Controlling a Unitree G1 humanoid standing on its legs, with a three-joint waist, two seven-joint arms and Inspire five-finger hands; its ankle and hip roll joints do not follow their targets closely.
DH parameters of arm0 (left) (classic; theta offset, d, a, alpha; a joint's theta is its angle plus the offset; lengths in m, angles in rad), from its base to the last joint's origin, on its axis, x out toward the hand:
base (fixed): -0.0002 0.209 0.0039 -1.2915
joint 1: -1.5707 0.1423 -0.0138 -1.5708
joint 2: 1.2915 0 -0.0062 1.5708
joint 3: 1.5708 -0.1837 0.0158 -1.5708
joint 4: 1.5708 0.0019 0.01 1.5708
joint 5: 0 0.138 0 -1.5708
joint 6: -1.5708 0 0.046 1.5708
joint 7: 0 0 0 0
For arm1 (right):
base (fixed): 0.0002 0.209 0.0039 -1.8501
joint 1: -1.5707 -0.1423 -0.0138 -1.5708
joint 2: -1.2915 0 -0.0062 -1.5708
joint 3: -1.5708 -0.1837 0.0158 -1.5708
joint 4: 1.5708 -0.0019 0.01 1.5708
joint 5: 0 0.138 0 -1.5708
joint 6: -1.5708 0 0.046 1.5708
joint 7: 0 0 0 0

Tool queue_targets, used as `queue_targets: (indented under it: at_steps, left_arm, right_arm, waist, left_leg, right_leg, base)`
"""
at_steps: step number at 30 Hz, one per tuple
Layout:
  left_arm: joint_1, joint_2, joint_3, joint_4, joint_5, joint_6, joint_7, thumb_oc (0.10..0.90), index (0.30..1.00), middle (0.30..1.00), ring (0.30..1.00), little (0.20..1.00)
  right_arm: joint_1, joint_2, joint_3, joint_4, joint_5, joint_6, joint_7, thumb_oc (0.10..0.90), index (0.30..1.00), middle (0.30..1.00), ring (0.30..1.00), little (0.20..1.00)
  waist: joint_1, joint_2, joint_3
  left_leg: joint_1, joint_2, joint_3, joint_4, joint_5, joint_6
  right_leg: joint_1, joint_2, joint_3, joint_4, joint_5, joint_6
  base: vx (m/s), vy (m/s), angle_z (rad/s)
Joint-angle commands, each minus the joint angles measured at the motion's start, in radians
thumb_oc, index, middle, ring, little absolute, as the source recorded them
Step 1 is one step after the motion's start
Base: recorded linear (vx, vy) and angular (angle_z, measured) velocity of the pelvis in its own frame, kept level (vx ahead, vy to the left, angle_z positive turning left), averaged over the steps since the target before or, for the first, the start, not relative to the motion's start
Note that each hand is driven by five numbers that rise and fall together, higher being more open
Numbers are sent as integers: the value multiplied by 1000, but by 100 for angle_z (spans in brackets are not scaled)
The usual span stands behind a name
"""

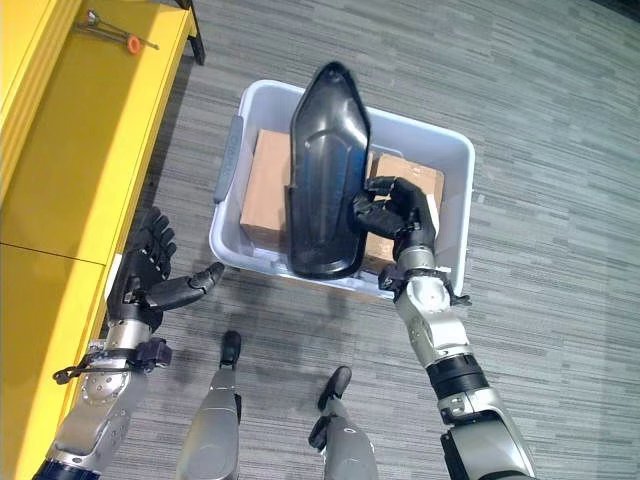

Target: Move parts from the plastic box to the shelf.

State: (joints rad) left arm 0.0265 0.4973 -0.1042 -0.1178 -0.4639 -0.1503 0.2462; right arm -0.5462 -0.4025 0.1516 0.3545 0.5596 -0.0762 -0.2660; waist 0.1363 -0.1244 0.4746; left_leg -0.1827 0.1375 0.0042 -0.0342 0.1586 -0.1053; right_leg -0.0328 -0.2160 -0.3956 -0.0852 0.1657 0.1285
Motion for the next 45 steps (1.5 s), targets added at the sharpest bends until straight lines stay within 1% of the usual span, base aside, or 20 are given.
queue_targets:
  at_steps: [1,2,5,8,13,16,18,19,20,23,24,25,27,29,34,35,37,39,42,45]
  left_arm:
    - [4,25,-19,-46,64,-89,-26,900,1000,1000,1000,1000]
    - [4,25,-19,-45,64,-90,-25,900,1000,1000,1000,1000]
    - [-9,39,-28,-49,118,-91,-20,900,1000,1000,1000,1000]
    - [-17,48,-38,-51,147,-94,-16,900,1000,1000,1000,1000]
    - [-34,63,-51,-60,202,-101,4,900,1000,1000,1000,1000]
    - [-59,87,-67,-60,296,-103,32,900,1000,1000,1000,1000]
    - [-70,93,-73,-57,323,-104,44,900,1000,1000,1000,1000]
    - [-104,126,-89,-55,423,-104,73,900,1000,1000,1000,1000]
    - [-116,137,-96,-55,467,-103,85,900,1000,1000,1000,1000]
    - [-192,205,-147,-38,665,-99,132,900,1000,1000,1000,1000]
    - [-197,205,-152,-33,670,-100,137,900,1000,1000,1000,1000]
    - [-239,239,-192,-23,755,-108,154,900,1000,1000,1000,1000]
    - [-265,256,-223,-14,801,-115,166,900,1000,1000,1000,1000]
    - [-354,288,-325,22,921,-117,199,900,1000,1000,1000,1000]
    - [-444,301,-424,75,1016,-114,223,900,1000,1000,1000,1000]
    - [-447,301,-426,77,1016,-115,224,900,1000,1000,1000,1000]
    - [-507,301,-490,101,1069,-112,228,900,1000,1000,1000,1000]
    - [-532,299,-514,111,1084,-113,235,900,1000,1000,1000,1000]
    - [-615,275,-609,149,1129,-107,237,900,1000,1000,1000,1000]
    - [-627,269,-620,159,1136,-106,245,900,1000,1000,1000,1000]
  right_arm:
    - [-57,-2,-29,16,-11,-117,-37,400,300,300,300,300]
    - [-58,-1,-29,18,-11,-118,-37,400,300,300,300,300]
    - [-80,18,-52,114,-17,-116,-75,400,300,300,300,300]
    - [-114,30,-75,199,17,-124,-97,400,300,300,300,300]
    - [-156,28,-97,295,32,-130,-136,400,300,300,300,300]
    - [-185,30,-104,349,48,-139,-159,400,300,300,300,300]
    - [-195,29,-108,370,55,-140,-163,400,300,300,300,300]
    - [-220,27,-106,409,63,-142,-176,400,300,300,300,300]
    - [-225,27,-105,420,67,-142,-180,400,300,300,300,300]
    - [-263,32,-93,479,90,-151,-189,400,300,300,300,300]
    - [-266,31,-94,482,90,-152,-188,400,300,300,300,300]
    - [-286,38,-88,513,115,-158,-192,400,300,300,300,300]
    - [-302,42,-90,533,134,-163,-197,400,300,300,300,300]
    - [-343,61,-73,580,169,-168,-197,400,300,300,300,300]
    - [-400,73,-69,639,220,-172,-190,400,300,300,300,300]
    - [-400,73,-69,640,221,-172,-190,400,300,300,300,300]
    - [-436,85,-62,668,246,-172,-189,400,300,300,300,300]
    - [-450,88,-69,685,263,-176,-187,400,300,300,300,300]
    - [-523,124,-80,759,346,-177,-189,400,300,300,300,300]
    - [-531,127,-84,772,357,-178,-186,400,300,300,300,300]
  waist:
    - [-19,-8,-271]
    - [-19,-8,-270]
    - [-21,-7,-303]
    - [-18,-5,-325]
    - [-16,-3,-352]
    - [-17,-4,-360]
    - [-16,-5,-361]
    - [-16,-6,-367]
    - [-18,-7,-369]
    - [-23,-10,-377]
    - [-21,-11,-376]
    - [-26,-12,-381]
    - [-25,-16,-385]
    - [-34,-23,-392]
    - [-38,-31,-399]
    - [-37,-31,-398]
    - [-46,-34,-403]
    - [-44,-38,-403]
    - [-54,-50,-412]
    - [-52,-51,-411]
  left_leg:
    - [53,26,62,-53,-38,18]
    - [54,26,63,-53,-38,18]
    - [84,33,70,-53,-49,19]
    - [96,35,76,-53,-54,17]
    - [114,41,81,-53,-62,16]
    - [123,42,82,-53,-67,15]
    - [125,43,82,-53,-68,14]
    - [127,43,84,-53,-69,12]
    - [128,43,84,-53,-69,12]
    - [132,46,89,-53,-73,10]
    - [132,46,89,-53,-73,10]
    - [135,46,92,-53,-76,9]
    - [138,47,93,-53,-78,8]
    - [145,50,97,-53,-83,7]
    - [153,52,107,-53,-88,5]
    - [153,52,107,-53,-88,5]
    - [156,56,112,-53,-90,4]
    - [156,57,113,-53,-91,4]
    - [164,62,126,-53,-95,2]
    - [165,63,128,-53,-96,2]
  right_leg:
    - [48,-60,-11,31,-5,90]
    - [49,-60,-11,31,-5,90]
    - [73,-58,-4,32,-9,92]
    - [84,-54,1,23,-8,93]
    - [96,-52,9,21,-9,93]
    - [103,-50,11,24,-12,93]
    - [105,-50,11,23,-12,94]
    - [107,-50,10,22,-10,95]
    - [108,-50,12,21,-9,96]
    - [108,-49,17,17,-5,99]
    - [108,-49,17,16,-5,99]
    - [110,-48,20,15,-4,100]
    - [111,-48,23,14,-2,101]
    - [116,-47,26,11,0,103]
    - [115,-44,33,6,1,103]
    - [115,-44,33,6,1,103]
    - [115,-41,38,3,-1,103]
    - [115,-40,39,2,-2,103]
    - [113,-34,55,-1,-5,101]
    - [112,-33,57,-1,-6,100]
  base:
    - [0,0,0]
    - [33,5,-4]
    - [28,1,-4]
    - [9,8,-7]
    - [10,6,-6]
    - [2,1,-1]
    - [0,0,0]
    - [0,0,0]
    - [0,0,0]
    - [0,0,0]
    - [3,8,-3]
    - [3,5,-4]
    - [4,3,-2]
    - [0,0,0]
    - [0,0,0]
    - [0,0,0]
    - [5,-1,-2]
    - [7,-3,-5]
    - [11,-4,-5]
    - [3,0,-12]
